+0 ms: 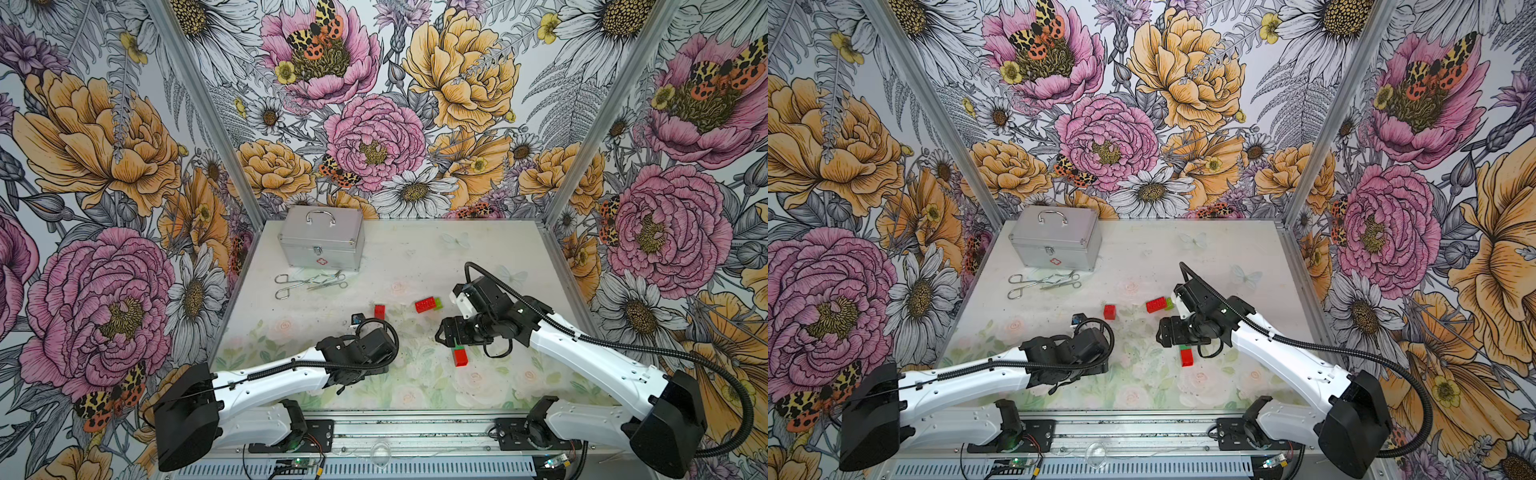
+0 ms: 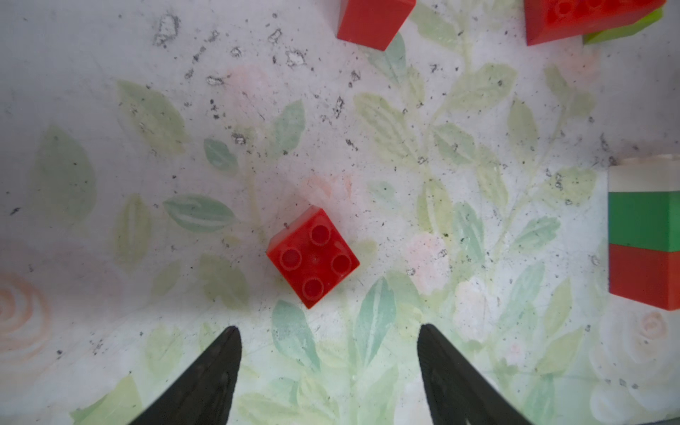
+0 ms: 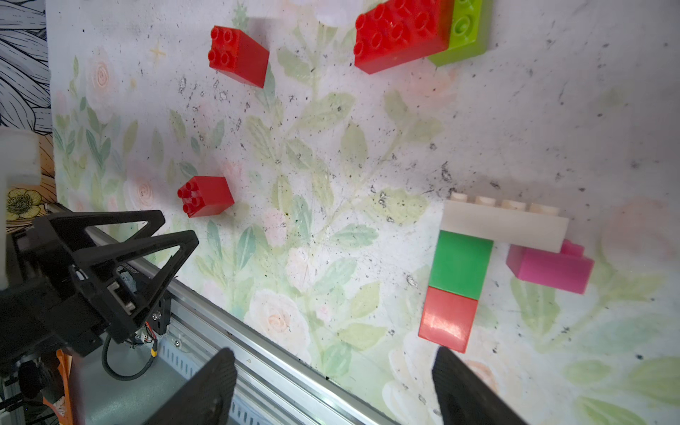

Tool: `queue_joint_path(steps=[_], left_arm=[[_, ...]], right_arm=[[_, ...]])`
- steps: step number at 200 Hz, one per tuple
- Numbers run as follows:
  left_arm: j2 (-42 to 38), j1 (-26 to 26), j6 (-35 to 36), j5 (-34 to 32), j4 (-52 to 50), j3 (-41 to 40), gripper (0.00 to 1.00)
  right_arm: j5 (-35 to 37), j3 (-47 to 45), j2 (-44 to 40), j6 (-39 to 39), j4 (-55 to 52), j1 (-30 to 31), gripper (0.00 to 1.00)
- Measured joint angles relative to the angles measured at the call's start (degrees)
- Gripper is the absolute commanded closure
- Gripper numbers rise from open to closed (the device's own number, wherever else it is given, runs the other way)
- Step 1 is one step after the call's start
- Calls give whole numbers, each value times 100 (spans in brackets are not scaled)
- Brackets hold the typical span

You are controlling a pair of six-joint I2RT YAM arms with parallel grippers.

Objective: Assemble the letter r with lego
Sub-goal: Pick up the lego brick from the center of the board.

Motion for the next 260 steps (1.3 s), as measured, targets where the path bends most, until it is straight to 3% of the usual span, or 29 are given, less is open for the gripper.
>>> queue_joint_path(steps=[85,146,204,260], left_arm=[[535,619,223,302,841,-59,24],[883,791,601,586,1049,136,24],[1322,796,984,850,1147,699,24],[1370,531,1335,802,579,866,22]], right_arm=[[83,4,-2,-11,-2,-63,15],[83,4,74,-42,-2,-151,15],[81,7,109,-116,-2,-282,15],[37,7,118,-149,0,-374,15]])
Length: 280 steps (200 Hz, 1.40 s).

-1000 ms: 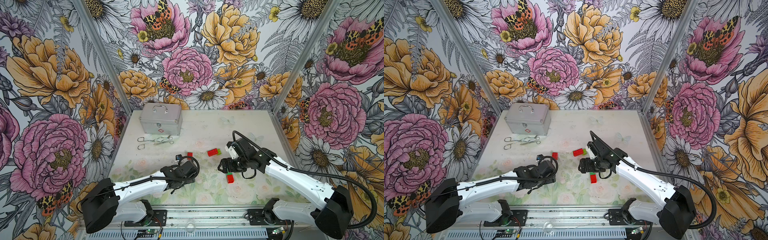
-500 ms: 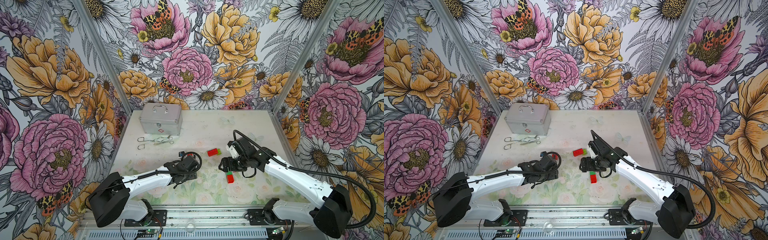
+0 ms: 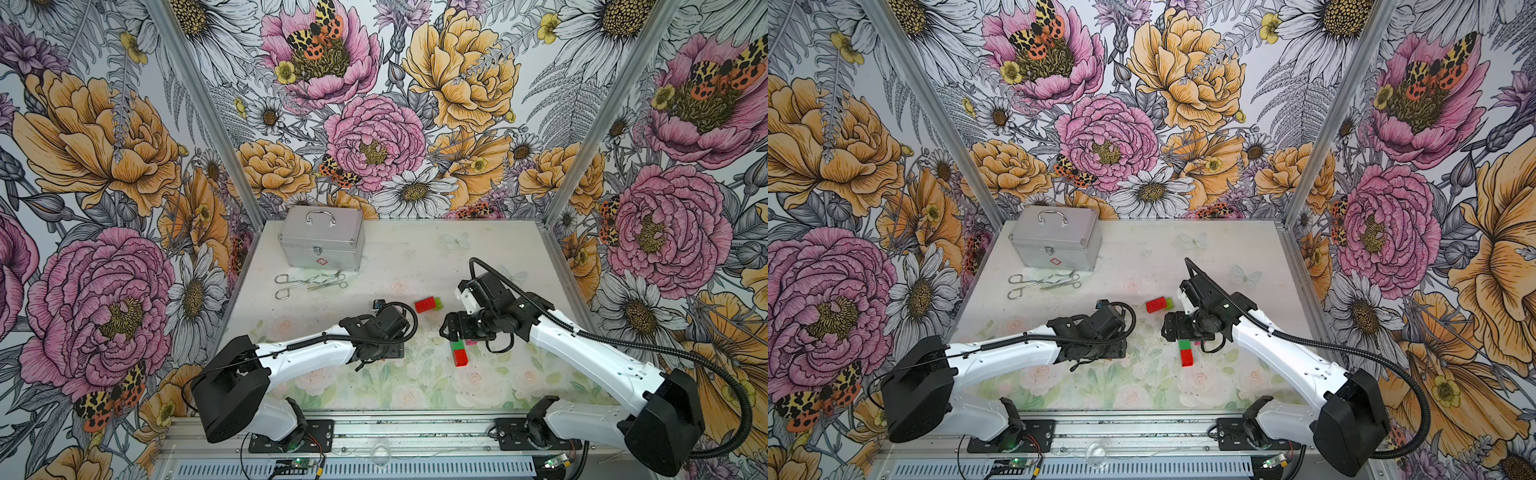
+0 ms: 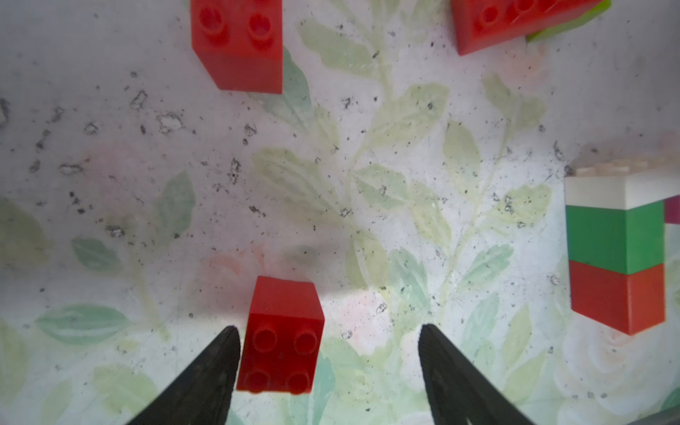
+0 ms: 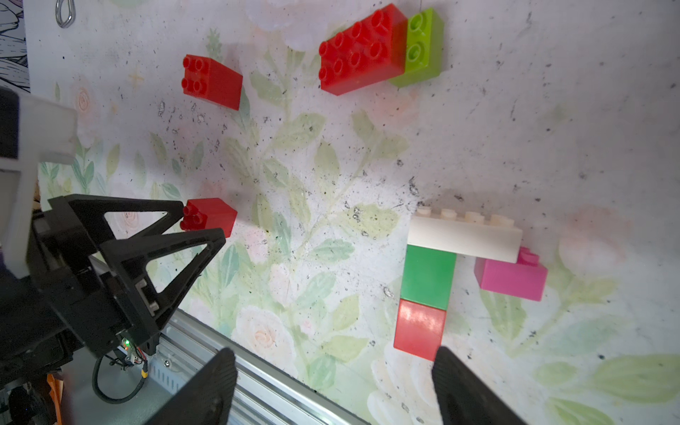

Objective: Assemble the letter r with lego
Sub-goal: Pick up the lego brick from the center of the board.

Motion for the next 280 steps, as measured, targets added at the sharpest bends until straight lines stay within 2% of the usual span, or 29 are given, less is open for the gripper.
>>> queue_joint_path(steps=[42,84,107,119,194,214,238,280], left_arm=[[87,2,374,-20,-308,0,24],[278,90,573,-44,-415,28,37],[503,87,691,-46,-452,127,38],[597,87,728,-46,-463,175,43],[673,87,820,-179,-599,358,43],[664,87,824,-225,-629,411,48],[664,87,841,-256,-693,435,49],[684,87,922,-262,-721,435,61]], right_arm=[[-66,-2,24,-20,-2,0,15],[-70,-2,20,-15,-2,0,15],[-70,-2,20,-13,-2,0,15],[-70,0,20,-13,-2,0,15],[-68,-2,20,4,-2,0,15],[-68,-2,20,4,-2,0,15],[-68,-2,20,4,-2,0,15],[-66,-2,20,7,-2,-2,15]])
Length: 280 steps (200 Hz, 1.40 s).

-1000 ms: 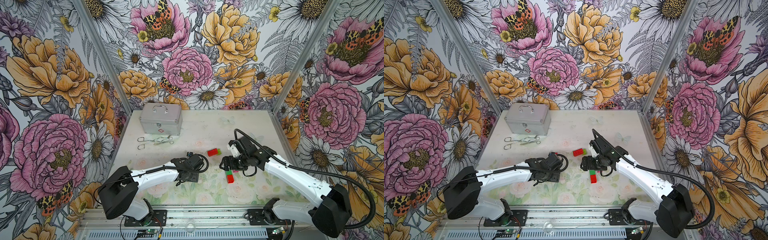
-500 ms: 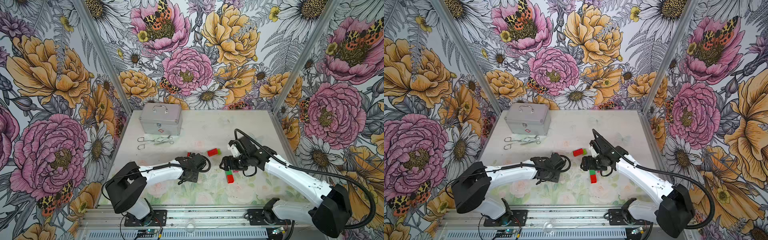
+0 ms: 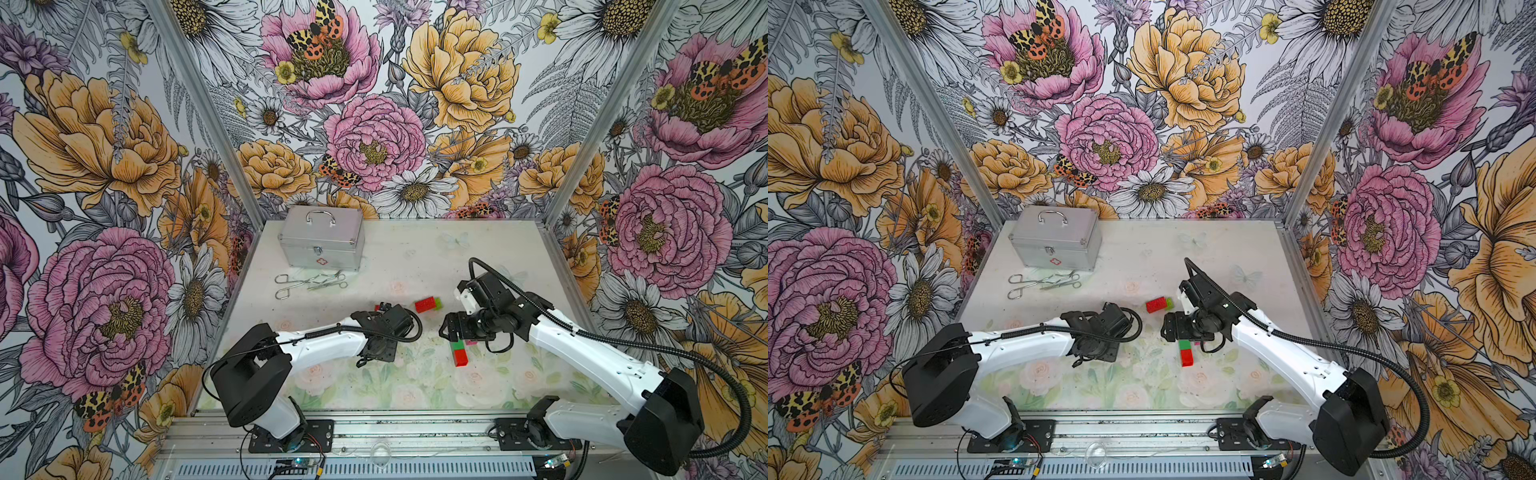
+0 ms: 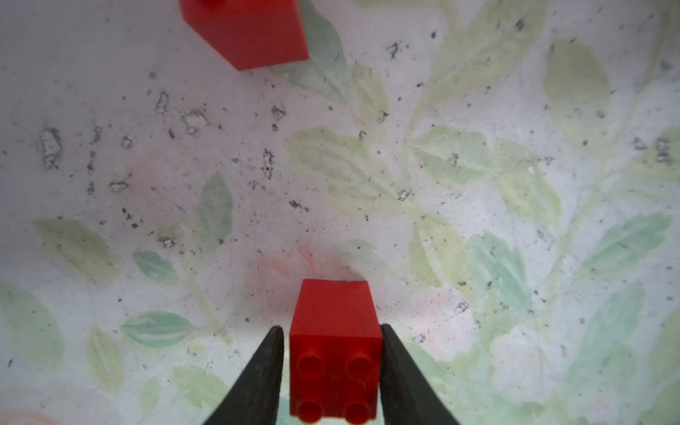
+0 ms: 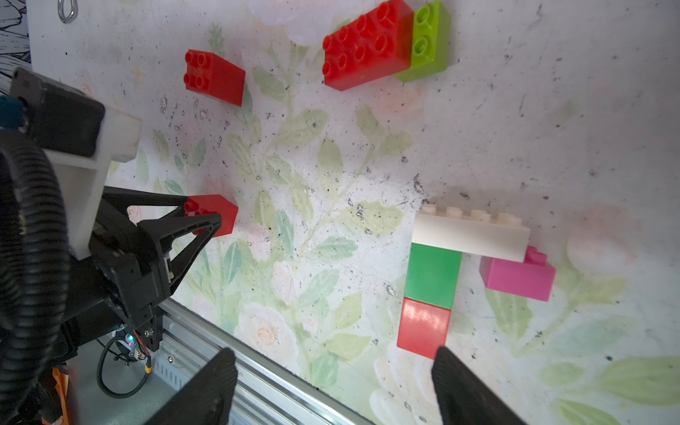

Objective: Assemble the letter r with lego
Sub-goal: Pick up the lego brick from the center of the board, then assemble the lego brick with the lego brick.

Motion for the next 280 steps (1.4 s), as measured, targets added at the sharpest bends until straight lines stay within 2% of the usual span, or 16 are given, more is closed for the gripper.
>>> queue_joint_path(steps=[13,39,56,106,140,164,190,232,280], left_arm=[[39,0,2,0,0,11,64],[109,0,33,-2,-17,79,80],[138,0,39,0,-17,111,83],[-79,219,42,-2,-260,118,82],[-719,852,83,-11,-651,540,82],[-807,1272,229,-26,-820,1147,82],[-566,1478,409,-35,-929,1729,83],[341,1506,643,-22,-1034,2437,84],[1019,1488,754,-17,-1115,2743,86]], right_arm=[[-2,0,0,17,0,0,15],[-24,0,-13,22,0,0,15],[-42,0,-76,24,-2,-28,15],[-42,0,-271,39,0,-151,15],[-24,2,-264,37,0,-151,15],[-33,55,-157,37,24,-149,15],[-138,66,-85,98,282,-142,15],[-310,72,-72,188,669,-133,15],[-389,76,-74,188,778,-247,15]])
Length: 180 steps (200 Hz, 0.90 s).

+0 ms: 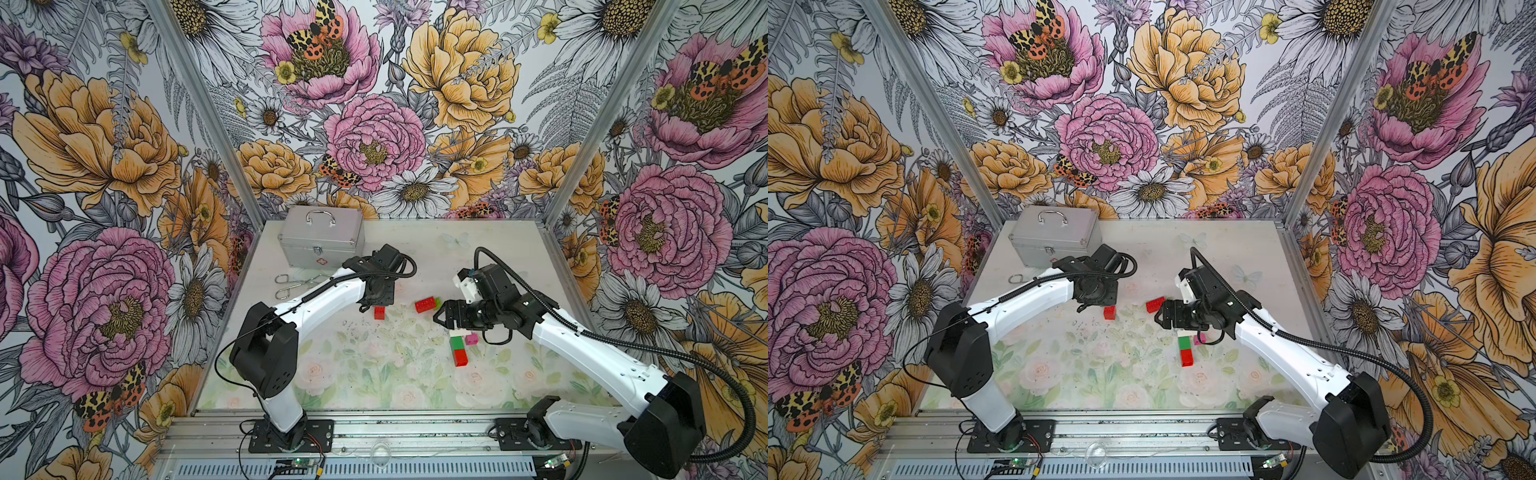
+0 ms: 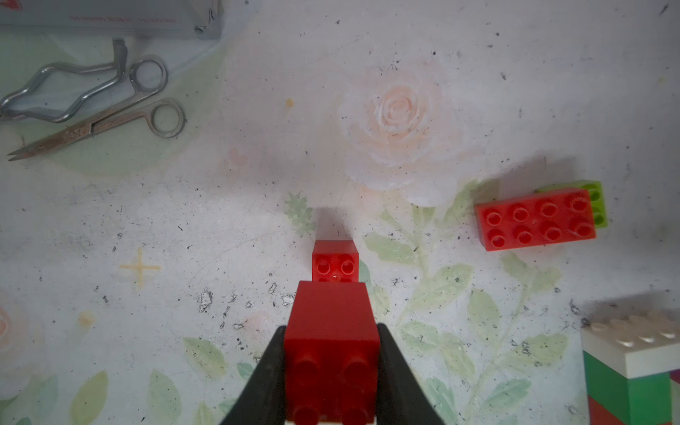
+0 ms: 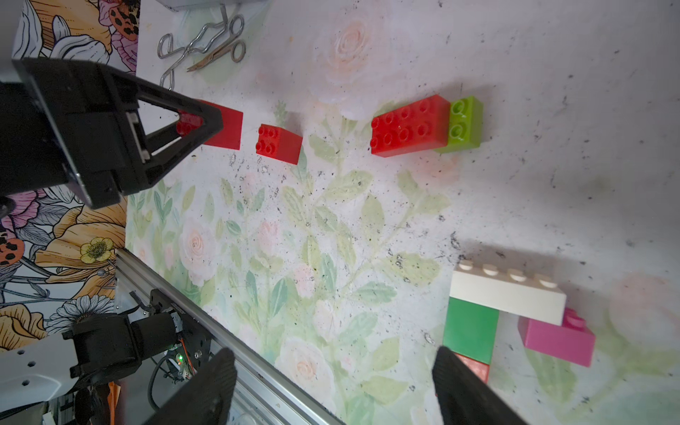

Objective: Assemble the letter r with lego
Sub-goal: Assemble the lego brick with the lego brick.

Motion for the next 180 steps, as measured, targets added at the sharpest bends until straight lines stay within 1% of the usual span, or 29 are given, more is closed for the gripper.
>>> queue_joint_path(steps=[89,180], left_arm=[[278,-162,-2,0,-50,2,87],[337,-50,-2,0,-28,-9,87]], right_arm=[[-129,0,-2,0,0,-203,15],[-216,0,0,-17,-2,-240,15]])
